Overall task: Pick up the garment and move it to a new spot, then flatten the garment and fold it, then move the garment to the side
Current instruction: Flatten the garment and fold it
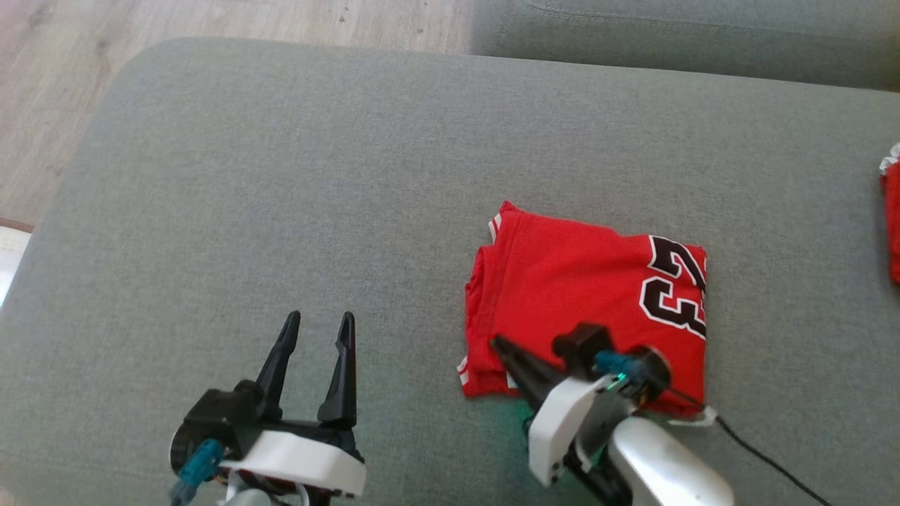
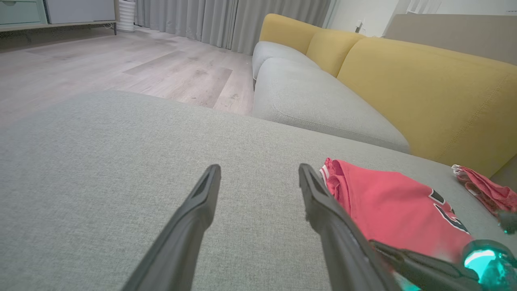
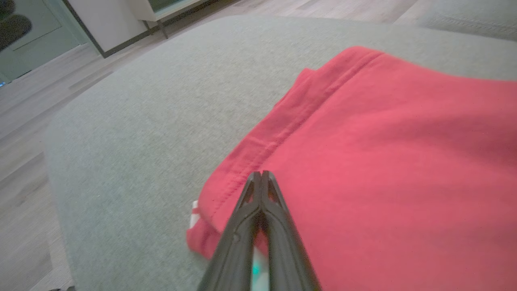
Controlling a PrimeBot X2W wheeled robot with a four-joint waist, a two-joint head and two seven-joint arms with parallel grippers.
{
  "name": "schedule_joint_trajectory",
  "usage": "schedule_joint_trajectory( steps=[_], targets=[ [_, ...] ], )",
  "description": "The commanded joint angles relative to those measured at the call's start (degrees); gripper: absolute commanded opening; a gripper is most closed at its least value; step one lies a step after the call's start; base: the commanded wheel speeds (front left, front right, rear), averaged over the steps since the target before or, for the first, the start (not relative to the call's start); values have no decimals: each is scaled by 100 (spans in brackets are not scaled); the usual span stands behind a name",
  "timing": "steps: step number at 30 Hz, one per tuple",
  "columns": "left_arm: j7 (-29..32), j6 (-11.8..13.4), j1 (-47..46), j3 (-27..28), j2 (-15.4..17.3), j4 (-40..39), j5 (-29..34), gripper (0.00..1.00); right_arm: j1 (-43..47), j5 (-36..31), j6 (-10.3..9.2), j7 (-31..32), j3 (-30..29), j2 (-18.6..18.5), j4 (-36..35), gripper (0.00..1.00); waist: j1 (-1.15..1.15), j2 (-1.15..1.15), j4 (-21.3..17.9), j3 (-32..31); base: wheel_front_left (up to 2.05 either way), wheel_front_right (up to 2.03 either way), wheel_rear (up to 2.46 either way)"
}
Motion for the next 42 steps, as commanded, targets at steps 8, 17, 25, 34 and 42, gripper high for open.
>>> schedule_joint_trajectory(
  steps=[8, 17, 25, 34, 42],
  targets=[
    [-94, 75, -199, 202, 65, -134, -53, 100, -439, 264, -4, -216, 645, 60, -14, 0, 0, 0, -61, -20, 0, 0, 0],
    [-194, 43, -297, 260, 49, -2, -81, 100, -455, 120, -4, -856, -130, 60, -481, 100, 0, 0, -304, -215, 0, 0, 0],
    [-294, 69, -365, 288, 16, 183, -38, 100, 222, -297, -4, -1102, -1650, 60, -1051, 100, 0, 0, -522, -530, 0, 0, 0],
    [-413, 125, -101, 365, 11, 383, -72, 100, 1140, -533, -4, -959, -2746, 60, -1851, 100, 0, 0, -687, -723, 0, 0, 0],
    [-497, 158, 179, 463, 20, 487, -85, 100, 1785, -536, -4, -760, -3033, 60, -2452, 100, 0, 0, -736, -783, 0, 0, 0]
  ],
)
